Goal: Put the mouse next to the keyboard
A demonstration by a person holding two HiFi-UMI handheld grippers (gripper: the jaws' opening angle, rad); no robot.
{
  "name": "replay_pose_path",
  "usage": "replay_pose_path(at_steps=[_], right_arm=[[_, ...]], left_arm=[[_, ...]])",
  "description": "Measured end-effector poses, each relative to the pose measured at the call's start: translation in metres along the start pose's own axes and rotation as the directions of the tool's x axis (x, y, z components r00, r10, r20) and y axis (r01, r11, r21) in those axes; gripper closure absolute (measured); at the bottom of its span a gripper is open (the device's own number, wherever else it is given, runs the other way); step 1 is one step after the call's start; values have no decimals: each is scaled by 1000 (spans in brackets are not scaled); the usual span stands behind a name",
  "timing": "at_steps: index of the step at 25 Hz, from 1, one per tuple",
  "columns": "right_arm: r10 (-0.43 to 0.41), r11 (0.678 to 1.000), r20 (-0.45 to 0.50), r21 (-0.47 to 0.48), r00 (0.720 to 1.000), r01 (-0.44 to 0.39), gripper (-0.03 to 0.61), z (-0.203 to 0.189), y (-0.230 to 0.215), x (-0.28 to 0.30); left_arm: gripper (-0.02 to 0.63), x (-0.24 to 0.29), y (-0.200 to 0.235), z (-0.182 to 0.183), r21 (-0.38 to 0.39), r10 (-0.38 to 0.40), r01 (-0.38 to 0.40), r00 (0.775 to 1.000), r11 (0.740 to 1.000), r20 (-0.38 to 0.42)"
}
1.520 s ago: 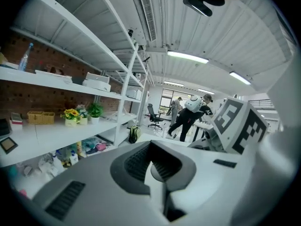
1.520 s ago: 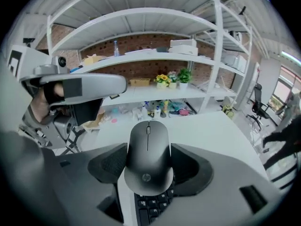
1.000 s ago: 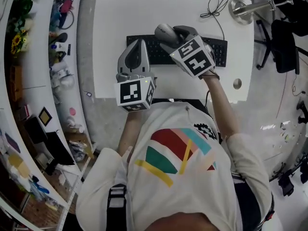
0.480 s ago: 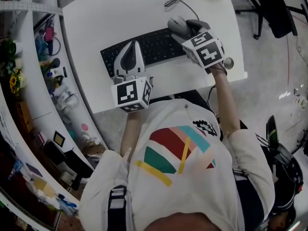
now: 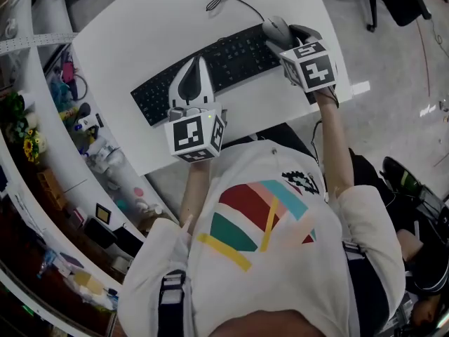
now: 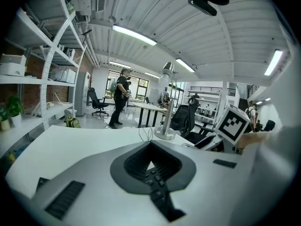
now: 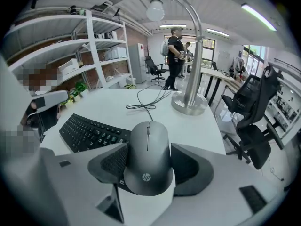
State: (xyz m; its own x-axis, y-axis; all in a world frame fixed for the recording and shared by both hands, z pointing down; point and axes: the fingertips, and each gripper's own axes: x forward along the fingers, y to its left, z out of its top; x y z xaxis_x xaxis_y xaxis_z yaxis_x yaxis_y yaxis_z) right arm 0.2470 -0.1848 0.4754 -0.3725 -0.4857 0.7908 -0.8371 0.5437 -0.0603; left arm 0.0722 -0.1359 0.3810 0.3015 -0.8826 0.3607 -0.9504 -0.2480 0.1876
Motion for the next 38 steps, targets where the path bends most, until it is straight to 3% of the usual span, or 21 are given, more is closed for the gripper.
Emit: replay_pose_path(at_steps=[5,13,26,38], right_arm=[[-32,997,-26,74,999,34,278,-28,-31,-3],[-80,984,-64,157,995,89,278,-62,-70,-3],[-95,976,-87,187,992,110,278,-71,-89,10],[-58,983,-101,166,993,75,276,-74,-84,15]], left_arm=[[572,23,-38,1,25,-75,76,997,997,-20],[572,35,-66,-5,38,-132,134,990,990,-57],[572,49,-60,-6,36,-97,100,993,994,-70],[572,40,-57,-10,40,-99,102,993,994,-66]])
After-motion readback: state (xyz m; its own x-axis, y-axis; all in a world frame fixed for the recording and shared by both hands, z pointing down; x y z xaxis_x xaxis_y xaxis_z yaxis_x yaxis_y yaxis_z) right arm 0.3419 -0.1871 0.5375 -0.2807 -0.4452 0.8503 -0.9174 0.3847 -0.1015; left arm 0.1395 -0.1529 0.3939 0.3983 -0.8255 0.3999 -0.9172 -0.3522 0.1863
